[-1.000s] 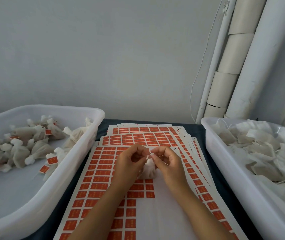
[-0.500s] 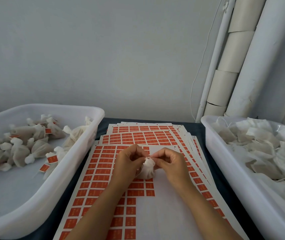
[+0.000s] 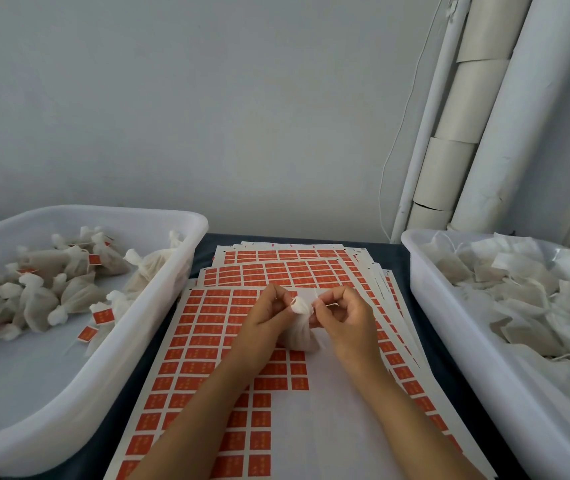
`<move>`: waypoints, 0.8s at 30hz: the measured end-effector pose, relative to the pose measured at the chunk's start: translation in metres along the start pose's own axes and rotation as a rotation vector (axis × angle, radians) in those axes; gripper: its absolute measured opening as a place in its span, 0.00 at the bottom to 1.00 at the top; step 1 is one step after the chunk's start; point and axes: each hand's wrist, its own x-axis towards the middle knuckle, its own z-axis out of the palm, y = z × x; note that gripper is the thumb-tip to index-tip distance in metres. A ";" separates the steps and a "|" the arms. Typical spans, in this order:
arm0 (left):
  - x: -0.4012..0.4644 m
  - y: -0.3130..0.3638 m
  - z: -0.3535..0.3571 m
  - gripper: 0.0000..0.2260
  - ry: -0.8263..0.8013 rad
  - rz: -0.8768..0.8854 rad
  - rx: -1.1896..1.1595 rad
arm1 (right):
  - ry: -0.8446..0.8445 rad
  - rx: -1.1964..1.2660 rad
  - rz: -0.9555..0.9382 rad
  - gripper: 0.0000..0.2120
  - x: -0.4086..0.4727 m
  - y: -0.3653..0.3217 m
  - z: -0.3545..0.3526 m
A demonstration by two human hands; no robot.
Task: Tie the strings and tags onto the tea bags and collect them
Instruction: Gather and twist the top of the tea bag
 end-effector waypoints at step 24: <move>0.003 -0.009 0.004 0.06 0.037 0.079 0.327 | -0.284 -0.839 -0.404 0.11 0.007 -0.011 -0.010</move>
